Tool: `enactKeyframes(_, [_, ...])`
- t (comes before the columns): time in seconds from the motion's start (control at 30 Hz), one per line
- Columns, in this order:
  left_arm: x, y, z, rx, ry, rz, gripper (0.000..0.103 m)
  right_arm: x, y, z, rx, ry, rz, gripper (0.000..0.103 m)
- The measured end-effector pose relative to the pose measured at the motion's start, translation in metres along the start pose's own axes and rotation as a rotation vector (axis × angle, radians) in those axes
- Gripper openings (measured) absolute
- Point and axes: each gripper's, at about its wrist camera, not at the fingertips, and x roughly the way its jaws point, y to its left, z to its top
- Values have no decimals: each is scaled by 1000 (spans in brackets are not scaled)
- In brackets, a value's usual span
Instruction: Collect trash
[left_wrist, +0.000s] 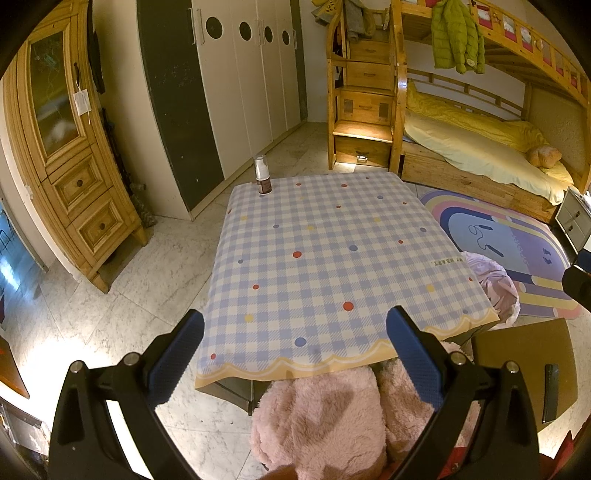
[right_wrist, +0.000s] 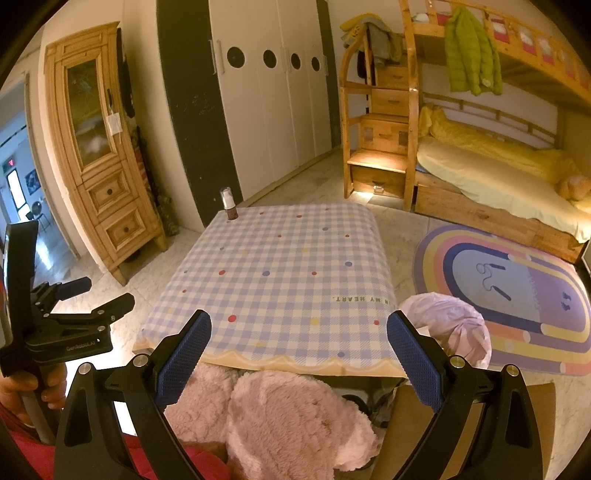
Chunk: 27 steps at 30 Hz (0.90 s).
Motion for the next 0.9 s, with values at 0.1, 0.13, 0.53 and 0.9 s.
enactKeyframes(0.1, [0, 1, 0, -1, 0, -1, 96, 0, 0, 0, 1, 1, 0, 95])
enactKeyframes(0.13, [0, 1, 0, 0, 0, -1, 96, 0, 0, 0, 1, 2, -1, 95])
enactKeyframes(0.53, [0, 1, 0, 0, 0, 0, 96, 0, 0, 1, 2, 1, 0, 95])
enactKeyframes(0.9, [10, -6, 7, 25, 0, -6, 96, 4, -14, -2, 37, -9, -34, 95])
